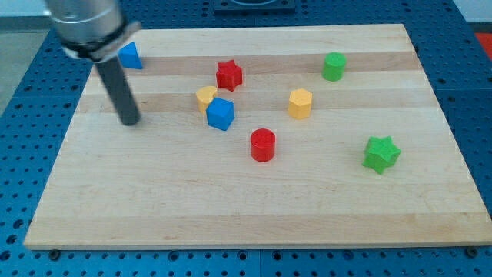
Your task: Move blue triangle diagonally to the blue cube
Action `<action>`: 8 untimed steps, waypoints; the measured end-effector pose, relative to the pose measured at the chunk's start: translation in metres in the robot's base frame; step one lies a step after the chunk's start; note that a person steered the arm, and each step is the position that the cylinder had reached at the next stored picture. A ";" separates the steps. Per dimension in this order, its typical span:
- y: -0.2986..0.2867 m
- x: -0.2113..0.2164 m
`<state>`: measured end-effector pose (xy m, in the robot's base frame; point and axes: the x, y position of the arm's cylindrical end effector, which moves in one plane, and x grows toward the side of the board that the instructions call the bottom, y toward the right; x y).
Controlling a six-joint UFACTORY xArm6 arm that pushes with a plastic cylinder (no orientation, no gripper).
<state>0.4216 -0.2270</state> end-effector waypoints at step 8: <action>0.103 -0.165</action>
<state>0.2563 -0.1238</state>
